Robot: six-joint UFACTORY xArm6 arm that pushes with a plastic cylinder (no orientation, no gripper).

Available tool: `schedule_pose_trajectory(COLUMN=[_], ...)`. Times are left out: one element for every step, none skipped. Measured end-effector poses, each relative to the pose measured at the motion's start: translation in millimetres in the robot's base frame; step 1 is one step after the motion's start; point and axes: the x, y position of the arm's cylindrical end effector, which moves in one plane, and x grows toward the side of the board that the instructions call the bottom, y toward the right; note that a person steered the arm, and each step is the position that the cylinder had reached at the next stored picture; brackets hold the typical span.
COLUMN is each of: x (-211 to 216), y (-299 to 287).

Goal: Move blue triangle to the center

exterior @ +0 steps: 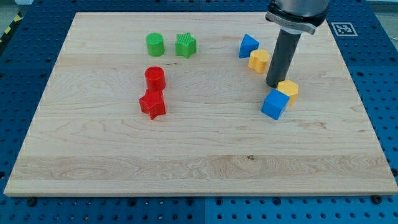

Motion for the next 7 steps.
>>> schedule_pose_trajectory(x=[-6,-27,-49,-87,-113,-113,-101], y=[0,10,18,11,-1,-1,-14])
